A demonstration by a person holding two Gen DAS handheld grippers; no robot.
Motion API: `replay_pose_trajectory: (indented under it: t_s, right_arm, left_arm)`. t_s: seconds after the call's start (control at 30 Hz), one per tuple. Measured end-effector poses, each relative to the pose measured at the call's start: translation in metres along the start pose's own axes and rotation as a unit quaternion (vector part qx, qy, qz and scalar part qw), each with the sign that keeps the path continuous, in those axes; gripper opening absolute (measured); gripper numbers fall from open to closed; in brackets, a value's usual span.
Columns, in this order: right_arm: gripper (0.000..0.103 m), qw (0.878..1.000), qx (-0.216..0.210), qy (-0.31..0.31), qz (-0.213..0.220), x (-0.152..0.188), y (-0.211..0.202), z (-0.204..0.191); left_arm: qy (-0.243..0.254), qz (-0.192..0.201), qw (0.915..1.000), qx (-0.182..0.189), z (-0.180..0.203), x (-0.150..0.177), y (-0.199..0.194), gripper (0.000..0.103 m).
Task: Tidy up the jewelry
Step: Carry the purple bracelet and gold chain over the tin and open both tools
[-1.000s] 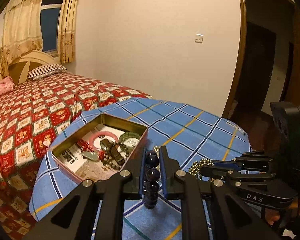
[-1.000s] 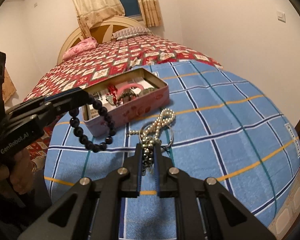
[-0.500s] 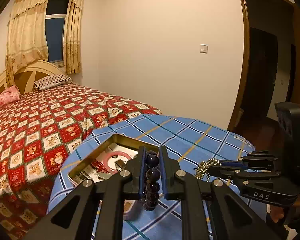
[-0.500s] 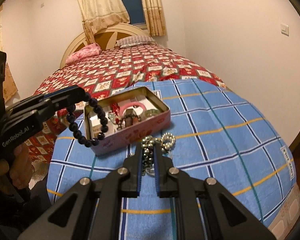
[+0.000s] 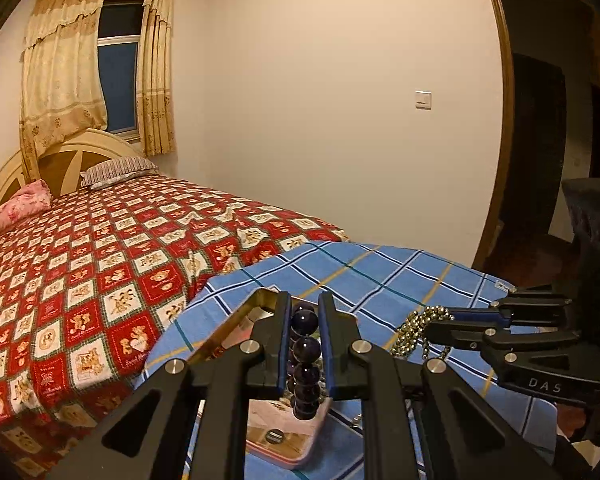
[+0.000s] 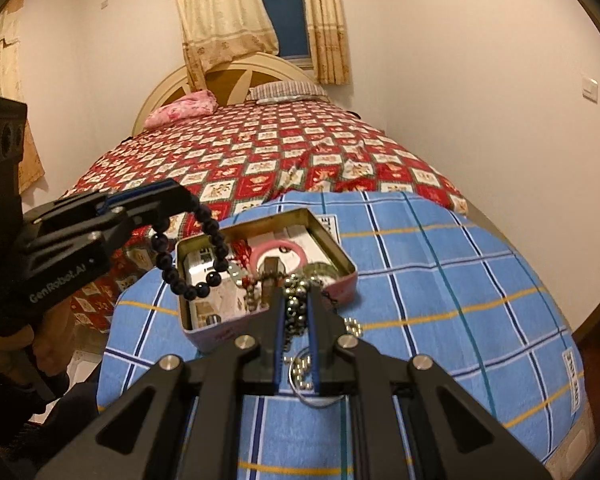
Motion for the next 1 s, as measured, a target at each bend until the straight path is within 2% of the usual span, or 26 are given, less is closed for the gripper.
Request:
replay_pose_trajectory:
  t_s: [0.4,1.0]
  right_arm:
    - [0.012,1.000,-0.009,-0.023,-0.011,-0.027,0.032,-0.011]
    - [0.012,0.999,-0.006,-0.008,-0.042,-0.046,0.100,-0.007]
  left_arm:
    - [-0.005,-0.018,0.9996,-0.019,-0.030,-0.002,0.026,0.013]
    - [-0.010,-0.074,0.9968,-0.028,-0.057,0.016,0.085,0.013]
Point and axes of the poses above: each gripper's, at about its wrist camera, not at the fingertips, and y roughly the way its jaws point, z to its right, x to its underside, the point moved 3 cm from there along y, roughly the way its jaws point, and after that the axes turned 7 degrees about y, right-handed, at the moved point
